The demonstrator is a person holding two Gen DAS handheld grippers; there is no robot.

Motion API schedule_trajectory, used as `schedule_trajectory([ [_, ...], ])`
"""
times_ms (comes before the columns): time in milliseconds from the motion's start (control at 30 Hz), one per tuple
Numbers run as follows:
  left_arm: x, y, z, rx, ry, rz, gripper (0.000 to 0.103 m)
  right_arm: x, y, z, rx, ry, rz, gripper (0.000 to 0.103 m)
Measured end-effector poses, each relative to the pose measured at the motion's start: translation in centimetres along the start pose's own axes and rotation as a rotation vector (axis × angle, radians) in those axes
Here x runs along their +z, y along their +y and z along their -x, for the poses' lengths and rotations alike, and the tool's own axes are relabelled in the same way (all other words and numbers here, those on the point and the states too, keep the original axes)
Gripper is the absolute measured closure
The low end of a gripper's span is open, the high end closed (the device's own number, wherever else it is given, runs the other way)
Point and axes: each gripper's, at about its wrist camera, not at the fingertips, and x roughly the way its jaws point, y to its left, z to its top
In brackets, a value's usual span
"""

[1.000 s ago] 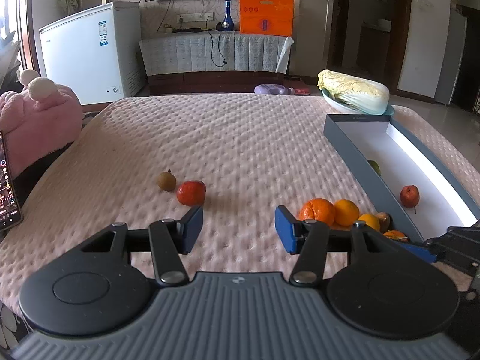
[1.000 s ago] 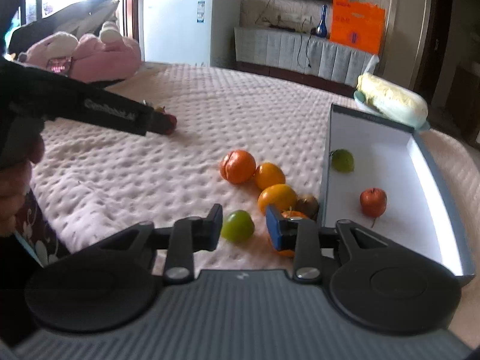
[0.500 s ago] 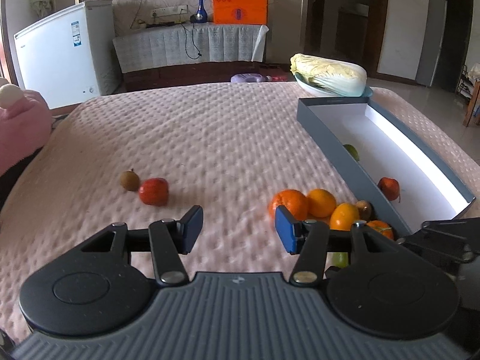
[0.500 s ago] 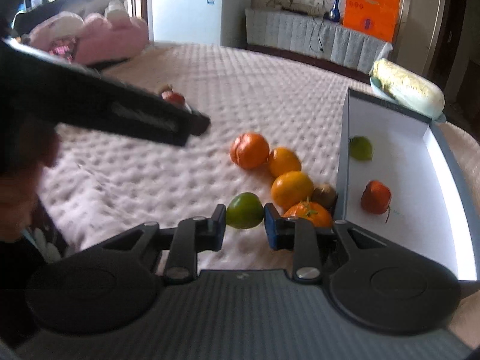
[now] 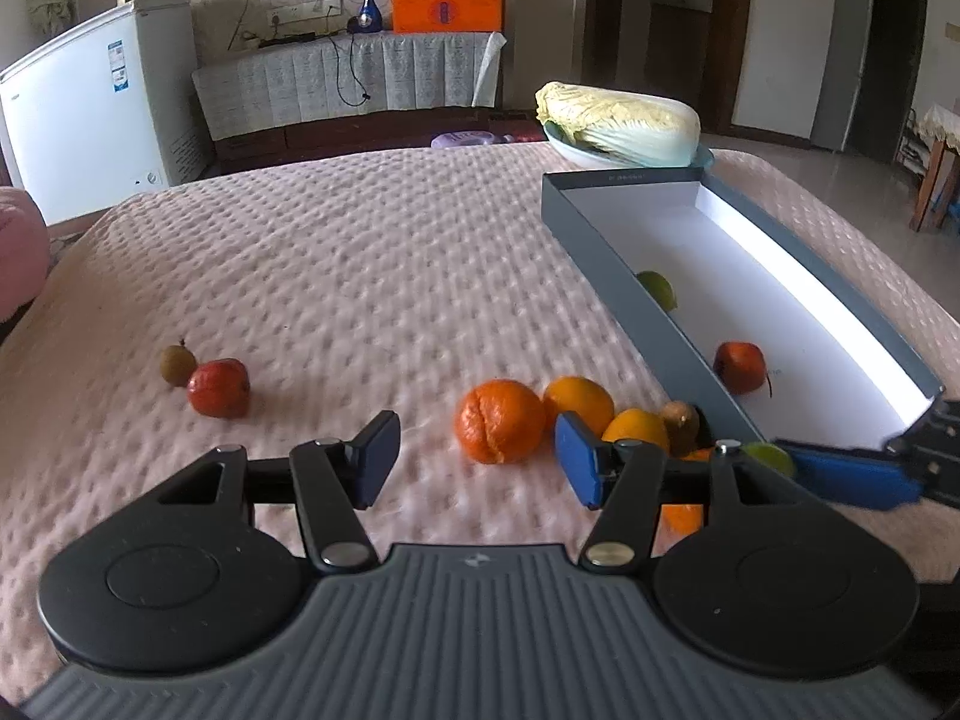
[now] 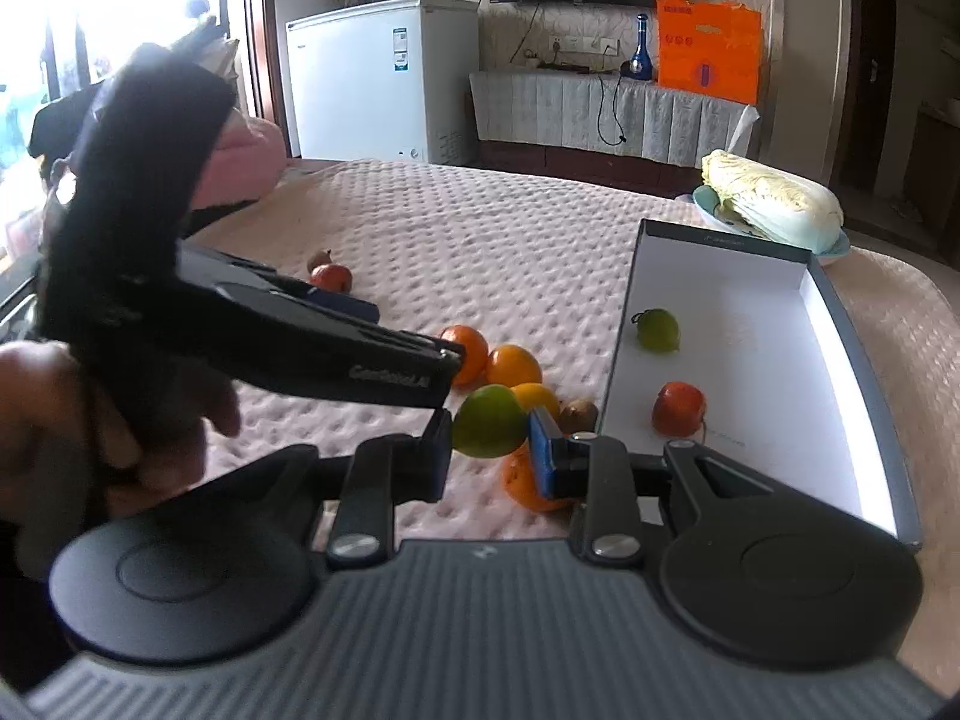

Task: Organize fruits
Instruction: 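Grasp a green tomato with the right tool while the left tool moves toward an orange, then close the left tool on the large orange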

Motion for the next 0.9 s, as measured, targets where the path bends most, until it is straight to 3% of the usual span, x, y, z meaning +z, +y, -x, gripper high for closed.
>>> schedule_trajectory([
  [267, 0.6, -0.7, -2.5, 0.021, 0.007, 0.026, 0.040, 0.0, -1.2, 0.5, -0.015, -0.015, -0.041, 0.073],
  [600, 0.8, 0.5, -2.8, -0.011, 0.027, 0.101, 0.040, -0.1, -1.6, 0.8, -0.020, -0.023, -0.072, 0.073],
  [900, 0.2, 0.8, -2.5, -0.043, 0.042, 0.051, 0.037, 0.6, -2.1, 0.8, -0.005, -0.049, -0.096, 0.073],
])
